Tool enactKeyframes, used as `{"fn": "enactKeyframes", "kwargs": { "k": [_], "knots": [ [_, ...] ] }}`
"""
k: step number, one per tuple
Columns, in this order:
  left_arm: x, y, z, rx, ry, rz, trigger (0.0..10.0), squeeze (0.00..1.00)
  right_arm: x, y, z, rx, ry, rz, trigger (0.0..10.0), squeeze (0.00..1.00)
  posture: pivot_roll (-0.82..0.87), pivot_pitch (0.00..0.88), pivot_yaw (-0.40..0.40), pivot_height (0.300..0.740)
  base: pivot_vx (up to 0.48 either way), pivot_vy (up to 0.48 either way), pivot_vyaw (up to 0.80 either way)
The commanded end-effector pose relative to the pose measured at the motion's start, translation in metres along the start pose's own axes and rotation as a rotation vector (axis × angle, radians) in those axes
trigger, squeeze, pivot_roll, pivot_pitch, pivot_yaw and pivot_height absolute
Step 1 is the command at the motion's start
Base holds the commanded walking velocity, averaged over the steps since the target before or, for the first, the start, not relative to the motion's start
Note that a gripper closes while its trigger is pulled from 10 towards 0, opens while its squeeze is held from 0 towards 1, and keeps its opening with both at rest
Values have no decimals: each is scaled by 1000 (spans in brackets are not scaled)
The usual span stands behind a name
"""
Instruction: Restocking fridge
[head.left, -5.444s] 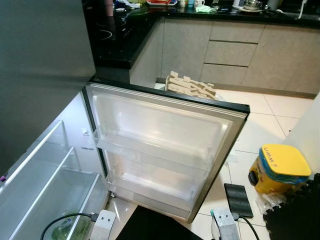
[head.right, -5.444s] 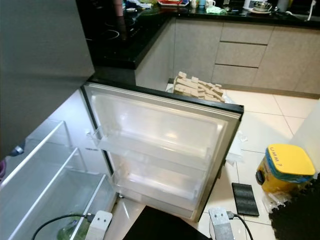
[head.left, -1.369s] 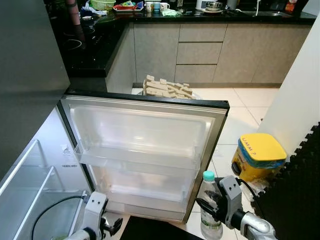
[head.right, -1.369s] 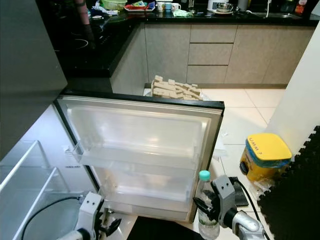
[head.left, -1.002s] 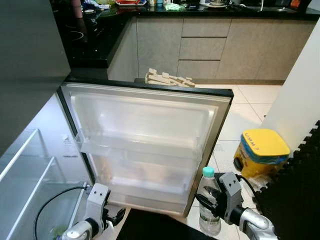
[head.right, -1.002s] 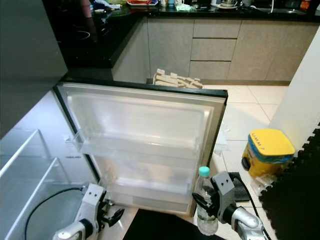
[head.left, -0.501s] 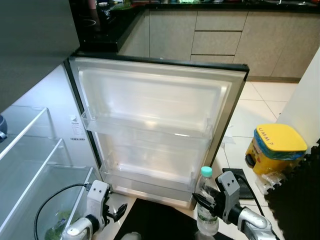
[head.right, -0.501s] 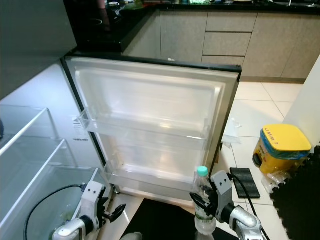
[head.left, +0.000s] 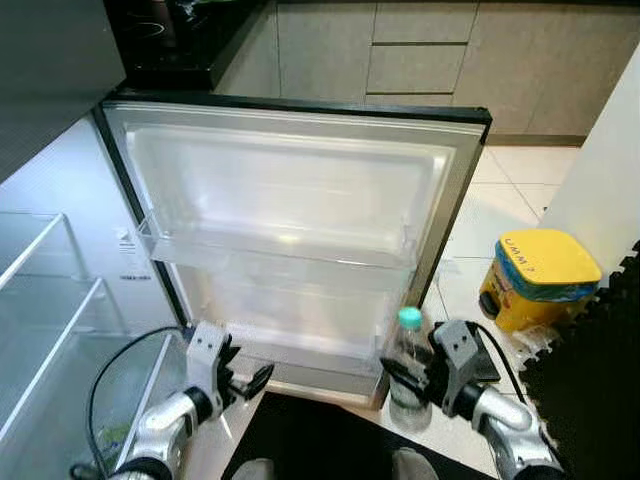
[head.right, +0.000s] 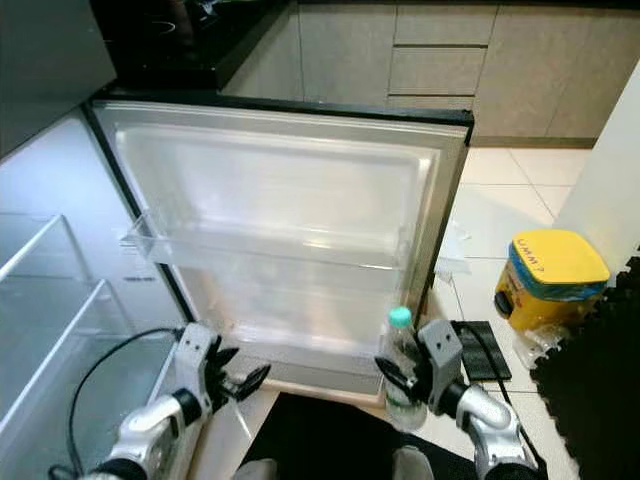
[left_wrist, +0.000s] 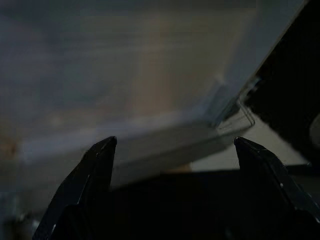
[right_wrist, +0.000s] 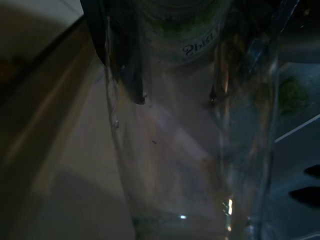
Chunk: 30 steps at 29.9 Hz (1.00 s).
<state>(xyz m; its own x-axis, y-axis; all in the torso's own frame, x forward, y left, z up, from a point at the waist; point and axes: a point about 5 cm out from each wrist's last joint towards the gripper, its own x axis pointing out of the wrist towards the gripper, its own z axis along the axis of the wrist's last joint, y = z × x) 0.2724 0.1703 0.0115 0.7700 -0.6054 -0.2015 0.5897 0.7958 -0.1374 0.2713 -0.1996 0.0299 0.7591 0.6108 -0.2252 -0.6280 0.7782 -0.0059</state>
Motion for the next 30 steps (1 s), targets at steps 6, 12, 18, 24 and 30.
{"fn": "enactKeyframes", "kwargs": {
  "k": [6,12,18,24,30],
  "knots": [
    [3,-6,3,1,-38,-63,10000,0,3,6,2,-20,-13,26,10000,0,78,0,4,559,0,0,0],
    [3,-8,5,-6,-48,-97,10000,0,8,9,9,-26,-50,53,10000,0,77,0,5,546,0,0,0],
    [4,-10,8,-17,-67,-152,10000,0,17,18,27,-86,-115,132,10000,0,73,0,5,546,0,0,0],
    [6,-13,10,-30,-82,-199,10000,0,28,30,44,-120,-182,193,10000,0,72,0,4,546,0,0,0],
    [6,-16,10,-47,-92,-236,10000,0,39,39,58,-158,-229,215,10000,0,72,0,6,546,0,0,0]
  ]
}}
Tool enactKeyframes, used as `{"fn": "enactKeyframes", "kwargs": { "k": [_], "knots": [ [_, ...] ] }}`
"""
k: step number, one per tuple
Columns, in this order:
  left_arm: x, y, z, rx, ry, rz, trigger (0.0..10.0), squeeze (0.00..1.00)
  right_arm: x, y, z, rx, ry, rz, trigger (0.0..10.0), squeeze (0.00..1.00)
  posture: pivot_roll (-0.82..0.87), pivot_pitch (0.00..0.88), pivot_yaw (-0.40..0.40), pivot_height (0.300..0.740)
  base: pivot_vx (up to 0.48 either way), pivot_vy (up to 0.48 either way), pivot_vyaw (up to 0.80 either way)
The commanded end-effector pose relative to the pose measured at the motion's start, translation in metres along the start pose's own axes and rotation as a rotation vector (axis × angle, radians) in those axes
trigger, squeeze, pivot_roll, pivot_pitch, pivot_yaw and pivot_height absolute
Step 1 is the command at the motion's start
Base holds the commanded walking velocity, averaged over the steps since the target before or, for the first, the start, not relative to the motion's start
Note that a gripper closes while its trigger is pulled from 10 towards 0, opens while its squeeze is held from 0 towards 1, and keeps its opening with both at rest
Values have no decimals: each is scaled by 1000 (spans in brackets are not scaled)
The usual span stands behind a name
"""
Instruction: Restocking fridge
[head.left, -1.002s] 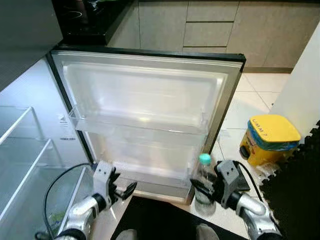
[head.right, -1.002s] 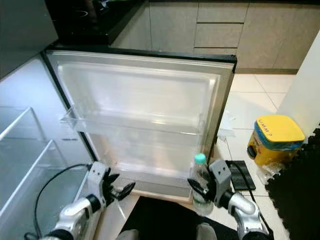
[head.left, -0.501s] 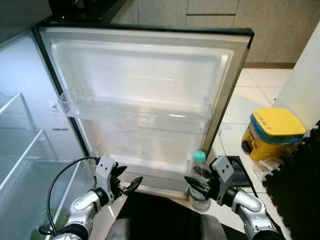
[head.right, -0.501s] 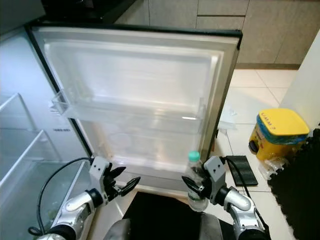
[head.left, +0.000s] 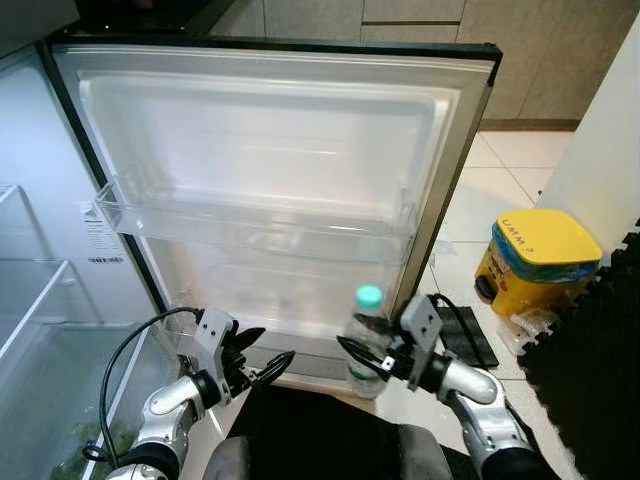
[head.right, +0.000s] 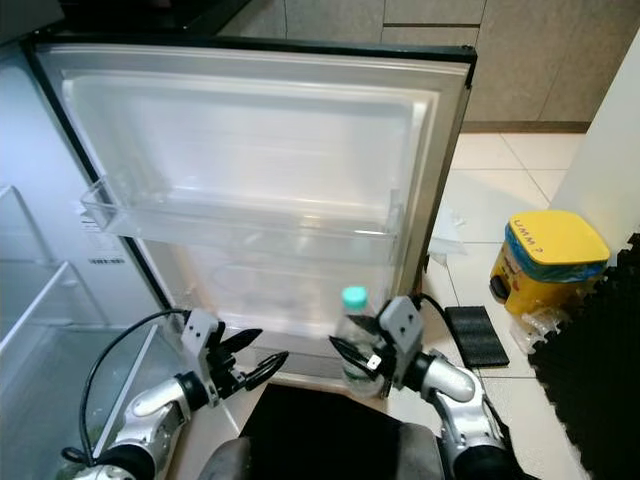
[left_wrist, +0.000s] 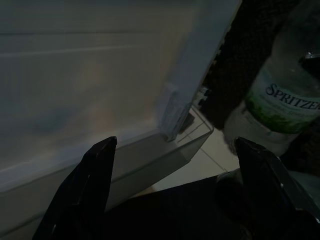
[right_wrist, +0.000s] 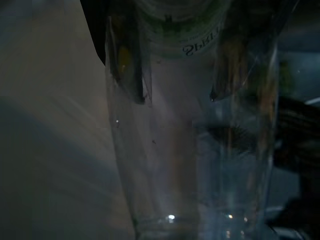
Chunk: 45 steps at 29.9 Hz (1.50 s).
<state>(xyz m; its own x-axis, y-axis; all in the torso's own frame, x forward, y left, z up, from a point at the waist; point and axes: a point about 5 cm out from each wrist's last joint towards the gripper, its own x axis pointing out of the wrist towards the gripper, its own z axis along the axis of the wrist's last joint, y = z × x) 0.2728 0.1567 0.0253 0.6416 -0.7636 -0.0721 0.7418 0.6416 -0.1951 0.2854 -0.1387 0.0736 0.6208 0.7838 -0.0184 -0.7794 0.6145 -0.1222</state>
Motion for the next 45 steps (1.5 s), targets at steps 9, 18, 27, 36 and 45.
{"fn": "enactKeyframes", "kwargs": {
  "k": [9,18,27,36,45],
  "knots": [
    [1,-9,-1,-68,-32,-110,10000,0,19,1,8,-81,-13,-61,10000,0,75,0,2,546,0,0,0],
    [-15,-6,-5,-101,-9,-136,10000,0,18,-10,-1,-148,65,-206,10000,0,79,0,4,546,0,0,0],
    [-19,-5,-4,-107,-11,-135,10000,0,26,-4,-6,-234,94,-225,10000,0,78,0,5,546,0,0,0],
    [-21,0,-1,-86,-12,-93,10000,0,39,3,-2,-237,59,-217,10000,0,84,0,3,546,0,0,0],
    [-26,1,-2,-82,-15,-57,10000,0,53,0,4,-180,24,-262,10000,0,108,13,3,546,0,0,0]
  ]
}}
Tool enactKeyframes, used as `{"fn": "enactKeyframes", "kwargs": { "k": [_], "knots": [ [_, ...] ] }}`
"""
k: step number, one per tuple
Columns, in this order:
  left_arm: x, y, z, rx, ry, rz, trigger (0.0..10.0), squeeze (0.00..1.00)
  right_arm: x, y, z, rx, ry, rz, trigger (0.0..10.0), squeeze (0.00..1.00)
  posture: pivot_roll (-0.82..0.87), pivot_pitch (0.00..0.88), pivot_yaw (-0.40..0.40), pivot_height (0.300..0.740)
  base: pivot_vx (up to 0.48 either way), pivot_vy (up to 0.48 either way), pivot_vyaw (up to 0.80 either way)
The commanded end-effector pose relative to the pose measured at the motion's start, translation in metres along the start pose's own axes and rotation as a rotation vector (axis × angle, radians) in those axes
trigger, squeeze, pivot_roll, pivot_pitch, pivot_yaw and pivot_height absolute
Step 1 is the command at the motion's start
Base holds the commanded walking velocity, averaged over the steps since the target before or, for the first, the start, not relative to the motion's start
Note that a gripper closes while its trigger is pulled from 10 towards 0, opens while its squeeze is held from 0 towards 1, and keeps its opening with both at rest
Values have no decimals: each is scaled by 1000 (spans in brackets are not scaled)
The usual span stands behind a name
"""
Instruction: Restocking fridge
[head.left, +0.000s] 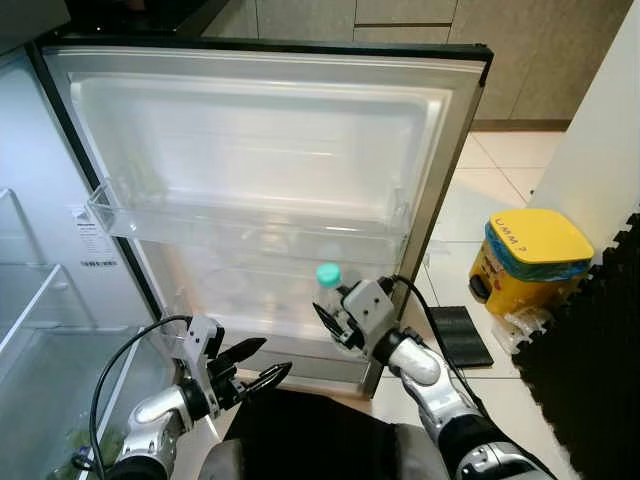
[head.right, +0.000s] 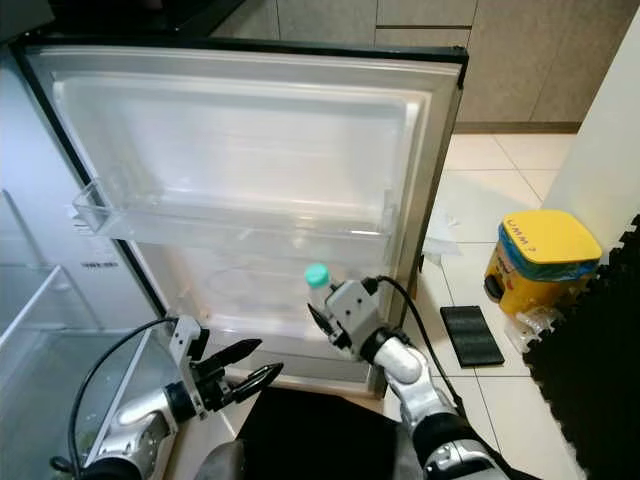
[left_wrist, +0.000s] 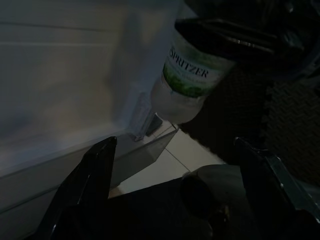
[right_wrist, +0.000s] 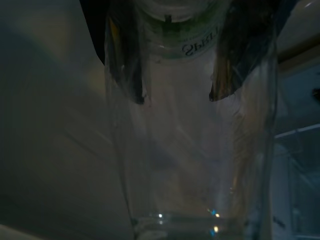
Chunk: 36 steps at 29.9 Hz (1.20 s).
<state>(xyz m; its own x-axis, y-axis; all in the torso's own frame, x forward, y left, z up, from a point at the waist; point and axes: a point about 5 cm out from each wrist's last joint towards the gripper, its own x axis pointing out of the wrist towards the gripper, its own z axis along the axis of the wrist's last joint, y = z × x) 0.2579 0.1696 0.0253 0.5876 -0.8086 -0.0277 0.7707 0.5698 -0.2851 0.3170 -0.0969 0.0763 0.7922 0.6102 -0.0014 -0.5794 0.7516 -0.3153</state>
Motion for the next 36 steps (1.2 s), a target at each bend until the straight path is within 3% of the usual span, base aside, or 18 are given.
{"fn": "enactKeyframes", "kwargs": {
  "k": [1,19,26,36],
  "knots": [
    [-7,3,0,6,10,22,10000,0,1,-1,0,17,-9,-20,10000,0,108,13,3,546,0,0,0],
    [-8,-6,25,67,-78,1,10000,0,-3,-17,-18,62,118,-136,10000,0,191,136,39,546,0,0,0],
    [-6,-10,34,79,-99,-16,10000,0,-5,-22,-20,123,120,-189,10000,0,196,162,48,546,0,0,0],
    [-6,-21,38,65,-100,-36,10000,0,-3,-21,-18,134,114,-191,10000,0,199,187,52,546,0,0,0]
  ]
}}
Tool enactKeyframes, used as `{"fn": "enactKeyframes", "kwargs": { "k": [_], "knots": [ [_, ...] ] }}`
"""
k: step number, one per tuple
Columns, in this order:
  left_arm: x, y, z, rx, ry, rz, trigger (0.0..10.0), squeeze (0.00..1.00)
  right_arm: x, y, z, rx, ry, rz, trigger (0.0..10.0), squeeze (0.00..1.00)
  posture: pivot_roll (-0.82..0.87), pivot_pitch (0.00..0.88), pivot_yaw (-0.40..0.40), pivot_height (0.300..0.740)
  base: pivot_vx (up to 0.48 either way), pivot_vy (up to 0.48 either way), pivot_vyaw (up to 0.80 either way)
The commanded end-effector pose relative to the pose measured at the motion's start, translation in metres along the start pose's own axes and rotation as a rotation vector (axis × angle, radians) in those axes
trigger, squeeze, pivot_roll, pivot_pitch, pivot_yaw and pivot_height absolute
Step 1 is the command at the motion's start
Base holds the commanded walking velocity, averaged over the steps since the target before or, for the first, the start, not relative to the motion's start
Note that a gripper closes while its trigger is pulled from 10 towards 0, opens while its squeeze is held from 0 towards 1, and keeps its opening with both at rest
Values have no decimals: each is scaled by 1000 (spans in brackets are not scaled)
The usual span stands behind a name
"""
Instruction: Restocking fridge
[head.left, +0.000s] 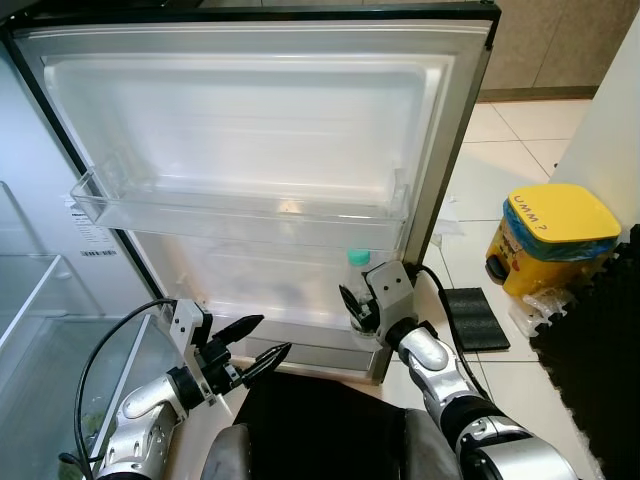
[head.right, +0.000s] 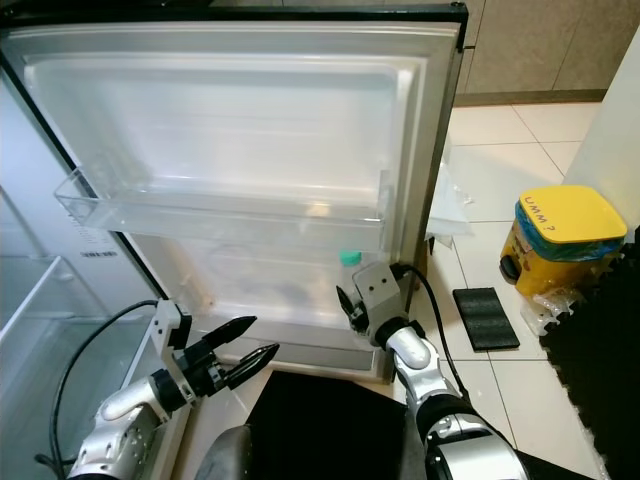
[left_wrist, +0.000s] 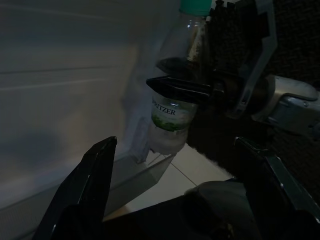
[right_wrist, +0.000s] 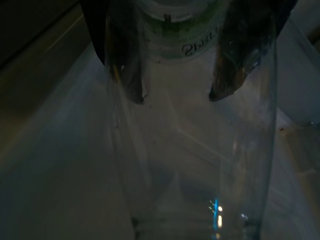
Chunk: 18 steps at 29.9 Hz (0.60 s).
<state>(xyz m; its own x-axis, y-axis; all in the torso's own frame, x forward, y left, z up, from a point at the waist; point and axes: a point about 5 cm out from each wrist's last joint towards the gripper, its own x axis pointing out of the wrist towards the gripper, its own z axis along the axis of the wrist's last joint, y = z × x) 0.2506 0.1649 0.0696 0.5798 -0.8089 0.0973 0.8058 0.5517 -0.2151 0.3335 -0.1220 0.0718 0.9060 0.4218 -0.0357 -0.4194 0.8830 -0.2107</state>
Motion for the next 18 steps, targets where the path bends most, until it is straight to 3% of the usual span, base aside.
{"fn": "enactKeyframes", "kwargs": {
  "k": [1,18],
  "knots": [
    [-4,-2,-2,-10,22,-4,10000,0,-1,7,-5,17,27,21,10000,0,199,187,52,546,0,0,0],
    [-8,-17,-6,-43,57,-22,10000,0,6,18,2,-1,1,76,10000,0,214,212,55,546,0,0,0]
  ]
}}
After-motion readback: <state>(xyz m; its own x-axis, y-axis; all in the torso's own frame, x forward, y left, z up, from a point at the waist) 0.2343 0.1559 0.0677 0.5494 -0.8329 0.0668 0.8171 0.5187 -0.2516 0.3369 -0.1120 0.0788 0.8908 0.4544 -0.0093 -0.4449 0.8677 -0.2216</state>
